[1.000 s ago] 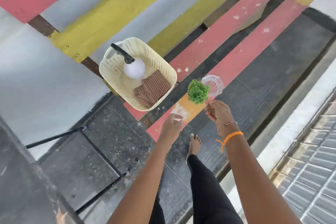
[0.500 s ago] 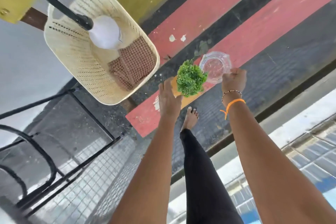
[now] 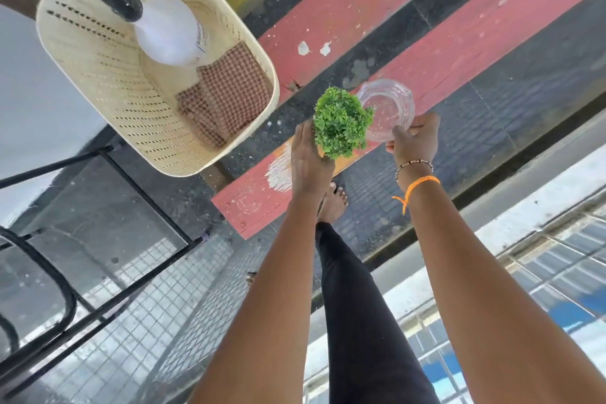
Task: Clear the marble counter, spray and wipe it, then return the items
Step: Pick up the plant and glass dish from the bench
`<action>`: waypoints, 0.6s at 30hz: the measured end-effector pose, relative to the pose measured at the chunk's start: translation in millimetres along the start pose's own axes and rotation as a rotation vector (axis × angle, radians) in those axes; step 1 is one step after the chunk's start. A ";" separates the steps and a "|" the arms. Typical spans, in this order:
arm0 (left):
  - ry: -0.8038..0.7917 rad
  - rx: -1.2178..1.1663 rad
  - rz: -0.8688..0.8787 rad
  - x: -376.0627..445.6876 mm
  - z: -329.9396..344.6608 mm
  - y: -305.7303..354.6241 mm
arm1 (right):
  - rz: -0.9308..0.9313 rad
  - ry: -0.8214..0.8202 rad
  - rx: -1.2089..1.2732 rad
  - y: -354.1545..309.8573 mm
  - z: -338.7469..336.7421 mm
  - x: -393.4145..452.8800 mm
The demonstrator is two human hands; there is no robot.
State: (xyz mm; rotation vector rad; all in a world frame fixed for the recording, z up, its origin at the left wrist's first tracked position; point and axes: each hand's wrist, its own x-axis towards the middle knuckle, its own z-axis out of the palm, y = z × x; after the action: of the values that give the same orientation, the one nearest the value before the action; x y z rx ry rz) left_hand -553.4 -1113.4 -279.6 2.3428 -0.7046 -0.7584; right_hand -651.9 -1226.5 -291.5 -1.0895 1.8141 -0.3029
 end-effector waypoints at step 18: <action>0.267 -0.321 -0.347 -199.2 -241.5 -81.9 | -0.316 -0.416 0.023 -5.3 31.7 -290.8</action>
State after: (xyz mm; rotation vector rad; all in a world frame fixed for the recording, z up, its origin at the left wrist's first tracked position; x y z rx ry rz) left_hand -511.8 -847.0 -100.8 2.2295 -0.0534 -0.6286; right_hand -582.7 -993.6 -128.5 -1.3150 1.2699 -0.2583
